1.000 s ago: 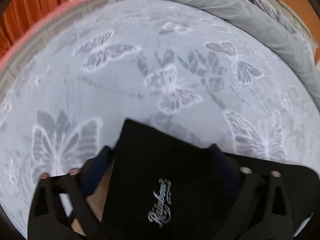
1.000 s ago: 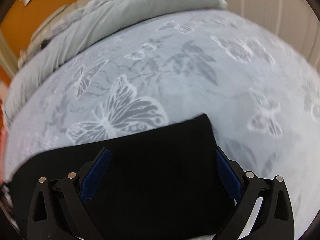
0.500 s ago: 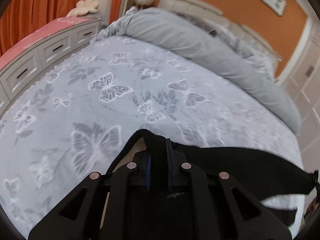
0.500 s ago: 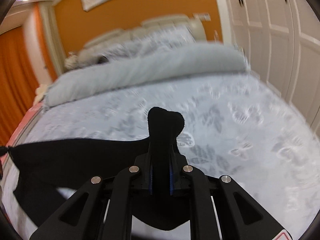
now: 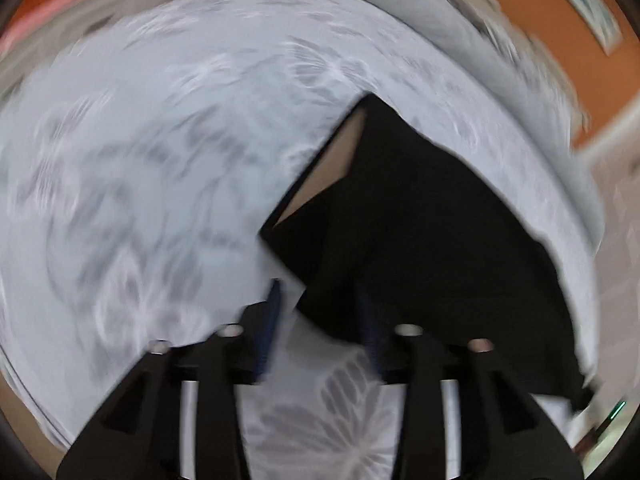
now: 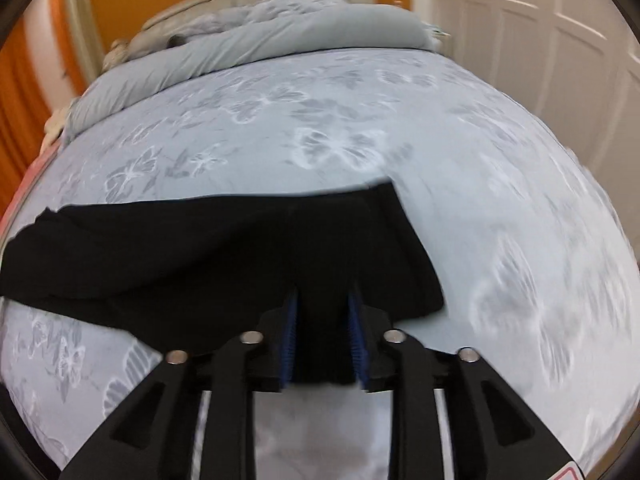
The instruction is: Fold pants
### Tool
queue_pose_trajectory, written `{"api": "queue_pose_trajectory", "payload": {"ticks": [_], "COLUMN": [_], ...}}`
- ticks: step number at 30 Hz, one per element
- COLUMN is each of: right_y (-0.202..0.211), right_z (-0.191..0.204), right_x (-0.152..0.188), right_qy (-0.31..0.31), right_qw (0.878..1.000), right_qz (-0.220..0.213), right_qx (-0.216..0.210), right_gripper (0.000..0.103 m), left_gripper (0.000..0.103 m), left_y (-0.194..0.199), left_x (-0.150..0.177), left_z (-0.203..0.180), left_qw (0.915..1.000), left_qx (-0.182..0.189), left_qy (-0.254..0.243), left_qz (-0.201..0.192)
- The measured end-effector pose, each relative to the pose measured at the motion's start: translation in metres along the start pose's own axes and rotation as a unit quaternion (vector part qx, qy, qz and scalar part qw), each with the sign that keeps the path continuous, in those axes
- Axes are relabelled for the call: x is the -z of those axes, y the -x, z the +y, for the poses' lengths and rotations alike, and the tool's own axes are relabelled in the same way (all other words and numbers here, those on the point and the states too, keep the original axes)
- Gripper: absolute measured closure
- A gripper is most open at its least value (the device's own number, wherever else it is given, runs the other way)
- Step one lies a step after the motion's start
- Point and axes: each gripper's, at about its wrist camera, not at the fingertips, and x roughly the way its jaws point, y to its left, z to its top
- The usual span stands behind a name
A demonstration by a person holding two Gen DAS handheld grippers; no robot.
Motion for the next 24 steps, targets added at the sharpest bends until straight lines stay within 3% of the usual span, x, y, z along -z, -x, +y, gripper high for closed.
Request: {"api": "queue_pose_trajectory", "payload": {"ticks": [3,7,9,11,12,14,15,18,20,24], "right_y": [0.043,0.081,0.088,0.087,0.084,0.078,0.077,0.072,0.067,0.046], "right_z": [-0.002,0.019,0.038,0.056,0.067,0.080,0.084,0.079,0.064,0.042], "right_x": [0.011,0.013,0.010,0.008,0.007,0.007,0.009,0.014,0.018,0.016], "right_qy": [-0.031,-0.046,-0.047,-0.049,-0.047,-0.051,-0.056,-0.098,-0.149,-0.229], "right_qw": [0.998,0.993,0.990,0.988,0.988,0.988,0.989,0.989,0.983,0.967], "right_qz": [-0.059,-0.099,-0.110,-0.110,-0.105,-0.095,-0.089,-0.072,-0.063,-0.026], "right_qx": [0.003,-0.039,-0.069,-0.094,-0.107,-0.109,-0.103,-0.089,-0.086,-0.108], "right_gripper": [0.046,0.039,0.032,0.031,0.031,0.031,0.031,0.031,0.031,0.031], "left_gripper": [0.014,0.008,0.008,0.009,0.011,0.069,0.069,0.069,0.070,0.067], "left_y": [0.029,0.038,0.027,0.004,-0.009,-0.029,-0.032,-0.018,-0.006,-0.004], "left_x": [0.006,0.012,0.013,0.012,0.012,0.012,0.012,0.010,0.007,0.000], "left_z": [-0.005,-0.013,-0.012,-0.011,-0.011,-0.010,-0.009,-0.014,-0.020,-0.031], "left_qw": [0.9989,0.9967,0.9914,0.9862,0.9846,0.9809,0.9785,0.9787,0.9817,0.9837], "left_qx": [0.021,0.053,0.078,0.090,0.092,0.085,0.090,0.094,0.081,0.084], "left_qy": [0.029,0.060,0.105,0.135,0.141,0.161,0.170,0.177,0.171,0.158], "left_qz": [-0.030,-0.019,0.000,0.032,0.046,0.068,0.074,0.044,0.018,0.008]}}
